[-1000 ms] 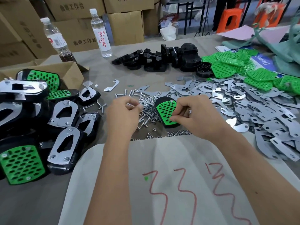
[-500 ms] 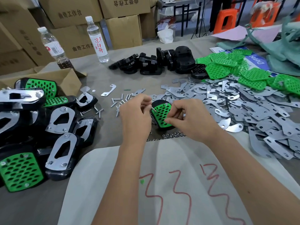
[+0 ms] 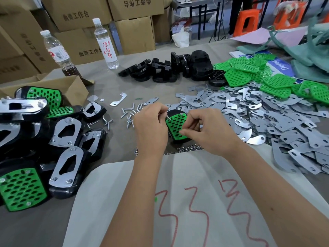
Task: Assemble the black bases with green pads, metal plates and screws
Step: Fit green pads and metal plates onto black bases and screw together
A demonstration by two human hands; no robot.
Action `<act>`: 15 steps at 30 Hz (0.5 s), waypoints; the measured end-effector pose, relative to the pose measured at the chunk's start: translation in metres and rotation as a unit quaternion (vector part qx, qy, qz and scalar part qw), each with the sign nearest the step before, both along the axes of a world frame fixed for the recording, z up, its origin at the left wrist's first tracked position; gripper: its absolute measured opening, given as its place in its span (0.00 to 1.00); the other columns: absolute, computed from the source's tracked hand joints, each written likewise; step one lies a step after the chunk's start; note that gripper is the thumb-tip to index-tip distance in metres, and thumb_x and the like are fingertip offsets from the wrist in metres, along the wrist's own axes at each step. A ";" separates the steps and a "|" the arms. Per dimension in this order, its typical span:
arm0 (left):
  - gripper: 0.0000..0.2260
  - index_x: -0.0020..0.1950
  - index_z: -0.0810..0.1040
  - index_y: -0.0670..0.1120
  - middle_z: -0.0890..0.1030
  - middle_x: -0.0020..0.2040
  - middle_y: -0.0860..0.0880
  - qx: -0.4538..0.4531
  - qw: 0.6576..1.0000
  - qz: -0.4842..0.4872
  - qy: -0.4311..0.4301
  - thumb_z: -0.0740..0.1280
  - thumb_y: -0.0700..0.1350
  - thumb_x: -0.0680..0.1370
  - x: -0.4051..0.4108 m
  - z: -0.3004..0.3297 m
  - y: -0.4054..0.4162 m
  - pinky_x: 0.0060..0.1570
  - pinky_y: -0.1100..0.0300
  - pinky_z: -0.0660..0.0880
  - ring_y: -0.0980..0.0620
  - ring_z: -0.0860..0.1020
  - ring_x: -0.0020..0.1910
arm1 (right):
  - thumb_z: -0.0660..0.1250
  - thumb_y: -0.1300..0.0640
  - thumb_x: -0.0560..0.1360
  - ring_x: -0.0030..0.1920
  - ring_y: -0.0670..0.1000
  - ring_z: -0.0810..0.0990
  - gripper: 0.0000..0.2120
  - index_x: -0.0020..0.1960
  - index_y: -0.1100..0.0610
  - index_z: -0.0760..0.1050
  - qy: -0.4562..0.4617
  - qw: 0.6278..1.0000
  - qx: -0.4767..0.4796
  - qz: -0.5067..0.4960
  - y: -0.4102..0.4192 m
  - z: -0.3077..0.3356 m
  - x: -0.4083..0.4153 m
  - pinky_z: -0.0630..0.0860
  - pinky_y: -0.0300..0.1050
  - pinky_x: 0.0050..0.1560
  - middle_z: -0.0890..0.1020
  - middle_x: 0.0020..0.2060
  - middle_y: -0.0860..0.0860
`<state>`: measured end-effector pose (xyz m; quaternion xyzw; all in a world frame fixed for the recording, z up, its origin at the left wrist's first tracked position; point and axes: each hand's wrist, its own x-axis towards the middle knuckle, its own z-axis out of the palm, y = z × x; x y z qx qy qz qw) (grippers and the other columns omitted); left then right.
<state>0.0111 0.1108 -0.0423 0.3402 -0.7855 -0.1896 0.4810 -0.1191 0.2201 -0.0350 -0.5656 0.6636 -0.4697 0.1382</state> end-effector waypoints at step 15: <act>0.07 0.46 0.86 0.44 0.85 0.42 0.52 0.056 0.998 -0.025 -0.006 0.73 0.33 0.73 -0.012 -0.004 0.001 0.50 0.50 0.80 0.50 0.83 0.43 | 0.78 0.67 0.71 0.31 0.43 0.78 0.09 0.38 0.58 0.80 0.007 1.000 0.004 0.001 -0.001 -0.003 -0.002 0.73 0.32 0.36 0.83 0.32 0.50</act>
